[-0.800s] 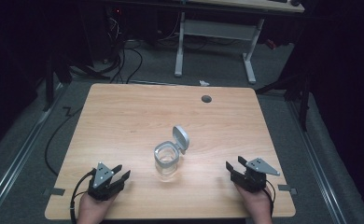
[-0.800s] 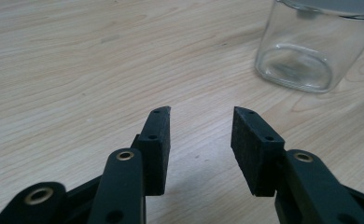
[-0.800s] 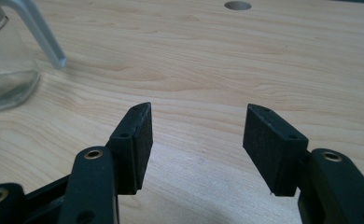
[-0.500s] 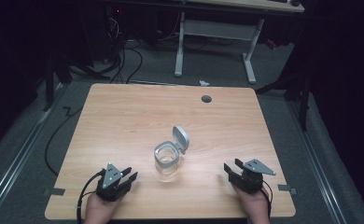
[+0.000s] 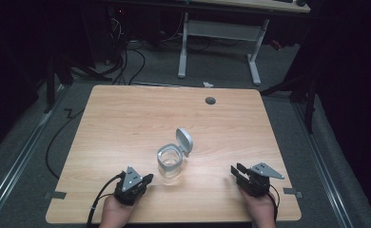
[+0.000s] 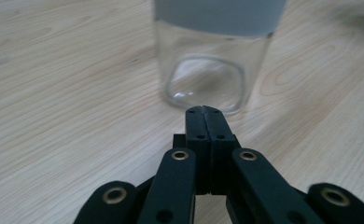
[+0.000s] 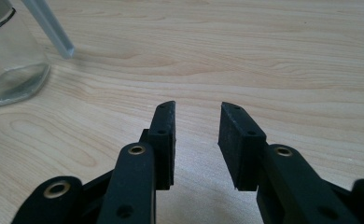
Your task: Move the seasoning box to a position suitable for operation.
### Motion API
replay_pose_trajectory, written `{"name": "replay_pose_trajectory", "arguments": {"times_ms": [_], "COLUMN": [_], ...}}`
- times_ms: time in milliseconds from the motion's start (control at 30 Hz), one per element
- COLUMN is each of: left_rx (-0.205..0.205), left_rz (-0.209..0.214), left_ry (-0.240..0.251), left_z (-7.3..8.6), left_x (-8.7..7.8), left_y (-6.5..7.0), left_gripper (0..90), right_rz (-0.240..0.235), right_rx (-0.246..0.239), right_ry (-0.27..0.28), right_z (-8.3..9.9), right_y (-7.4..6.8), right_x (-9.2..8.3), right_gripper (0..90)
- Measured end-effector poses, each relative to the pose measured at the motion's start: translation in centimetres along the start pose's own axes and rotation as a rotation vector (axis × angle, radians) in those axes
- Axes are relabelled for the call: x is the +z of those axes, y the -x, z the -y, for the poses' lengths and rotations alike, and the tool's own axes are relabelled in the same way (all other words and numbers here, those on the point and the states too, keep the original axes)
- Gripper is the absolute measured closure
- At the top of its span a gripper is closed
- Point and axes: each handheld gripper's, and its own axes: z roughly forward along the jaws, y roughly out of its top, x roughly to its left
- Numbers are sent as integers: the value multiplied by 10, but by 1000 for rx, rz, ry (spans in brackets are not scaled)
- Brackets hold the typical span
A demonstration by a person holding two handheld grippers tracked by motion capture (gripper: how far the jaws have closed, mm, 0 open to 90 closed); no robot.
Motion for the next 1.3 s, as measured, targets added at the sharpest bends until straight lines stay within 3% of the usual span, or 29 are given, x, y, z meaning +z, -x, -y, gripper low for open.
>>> {"name": "replay_pose_trajectory", "arguments": {"times_ms": [100, 400, 833, 1167, 1300], "left_rx": [4, -5, 6, 14, 24], "left_rz": [15, 12, 36, 67, 75], "left_ry": [-7, -5, -27, -47, -28], "left_z": [3, 0, 1, 1, -2], "left_x": [8, 20, 29, 62, 56], "left_y": [7, 12, 24, 43, 44], "left_gripper": [900, 900, 900, 900, 900], "right_rz": [-10, -34, -32, -47, -42], "right_rx": [-2, -16, -3, -12, -25], "right_ry": [-7, -14, -19, -36, -36], "right_z": [1, 1, 1, 1, 2], "right_y": [0, 0, 1, 0, -2], "right_x": [1, 2, 1, 4, 3], "right_gripper": [657, 650, 653, 659, 659]}}
